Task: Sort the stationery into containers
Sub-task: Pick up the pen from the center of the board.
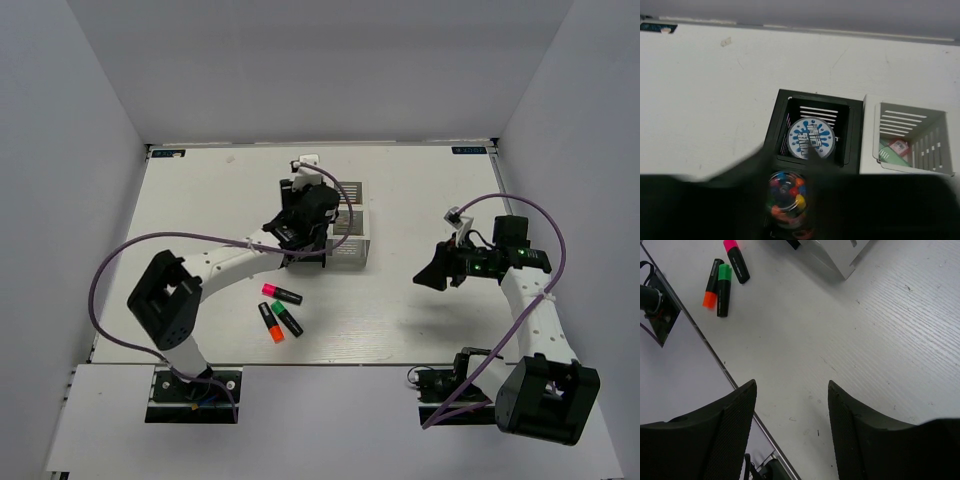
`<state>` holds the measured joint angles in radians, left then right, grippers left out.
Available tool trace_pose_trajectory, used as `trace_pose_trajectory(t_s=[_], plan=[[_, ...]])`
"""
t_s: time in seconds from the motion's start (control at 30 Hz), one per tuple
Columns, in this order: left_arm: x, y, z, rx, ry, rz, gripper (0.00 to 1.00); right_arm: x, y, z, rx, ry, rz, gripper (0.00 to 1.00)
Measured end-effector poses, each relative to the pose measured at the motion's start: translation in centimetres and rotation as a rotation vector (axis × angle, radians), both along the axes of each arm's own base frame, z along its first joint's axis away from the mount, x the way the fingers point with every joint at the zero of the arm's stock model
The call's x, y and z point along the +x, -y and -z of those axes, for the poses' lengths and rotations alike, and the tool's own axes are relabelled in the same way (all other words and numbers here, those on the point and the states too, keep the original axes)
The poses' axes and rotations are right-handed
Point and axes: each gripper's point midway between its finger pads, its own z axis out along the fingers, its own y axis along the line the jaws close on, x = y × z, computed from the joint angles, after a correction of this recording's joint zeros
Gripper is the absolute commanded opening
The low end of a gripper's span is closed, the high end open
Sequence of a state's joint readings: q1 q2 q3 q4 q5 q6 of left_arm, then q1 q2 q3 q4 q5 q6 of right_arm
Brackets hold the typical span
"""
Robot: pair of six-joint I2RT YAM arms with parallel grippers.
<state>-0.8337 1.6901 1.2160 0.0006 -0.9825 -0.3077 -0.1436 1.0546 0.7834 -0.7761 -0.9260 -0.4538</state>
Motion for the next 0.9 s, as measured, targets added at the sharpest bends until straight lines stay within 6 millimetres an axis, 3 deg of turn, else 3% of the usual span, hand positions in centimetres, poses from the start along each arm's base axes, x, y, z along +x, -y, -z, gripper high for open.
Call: trace_pose_trajectory(t_s=[0.03,0.07,0.1,0.17,0.2,0.23,0.27,0.3,0.37,0.43,0.5,0.63,0.73,0.9], plan=[[-0.3,0.1,-0.8,-0.017,0.013,0.004,0.01,-0.1,0.0,0.0,0.001,-0.001,-0.002,0.47],[-0.8,0.0,-1.5,-0.018,0.015,0.011,0.0,-0.1,0.0,0.0,-0.003,0.009,-0.012,0.01],[-1.6,-0.2,-2.2,-0.036,0.003,0.014,0.0,-0.2,0.0,0.0,-0.006,0.023,-0.025,0.0],[-3.6,-0.9,-3.6,-0.085,-0.042,0.021,0.0,-0.7,-0.2,-0.3,-0.005,0.038,-0.059,0.0],[-4.8,-1.2,-4.4,-0.133,-0.073,0.029,0.06,-1.0,-0.3,-0.5,-0.006,0.059,-0.09,0.0],[-6.0,-1.6,-4.9,-0.192,-0.104,0.039,0.18,-1.3,-0.5,-0.7,-0.007,0.079,-0.12,0.05],[-7.4,-2.4,-5.2,-0.236,-0.136,0.044,0.35,-1.7,-0.7,-0.9,-0.01,0.111,-0.16,0.31],[-8.9,-3.3,-5.1,-0.293,-0.169,0.047,0.61,-2.1,-1.0,-1.1,-0.012,0.133,-0.2,0.38],[-12.3,-5.7,-3.4,-0.375,-0.247,0.038,0.78,-2.7,-1.6,-1.2,-0.025,0.18,-0.276,0.53],[-15.8,-8.0,0.2,-0.421,-0.342,0.012,0.9,-3.2,-2.5,-1.3,-0.035,0.212,-0.345,0.61],[-19.2,-10.3,5.0,-0.415,-0.465,-0.037,0.92,-3.6,-3.6,-1.3,-0.051,0.225,-0.409,0.63],[-22.9,-12.7,12.2,-0.406,-0.659,-0.172,0.9,-2.8,-5.9,-0.6,-0.16,0.22,-0.489,0.48],[-23.4,-12.8,14.5,-0.463,-0.739,-0.269,0.85,-0.7,-7.2,-0.2,-0.246,0.184,-0.468,0.42],[-21.8,-10.4,15.7,-0.61,-0.736,-0.326,0.79,1.6,-7.8,0.2,-0.315,0.201,-0.362,0.38]])
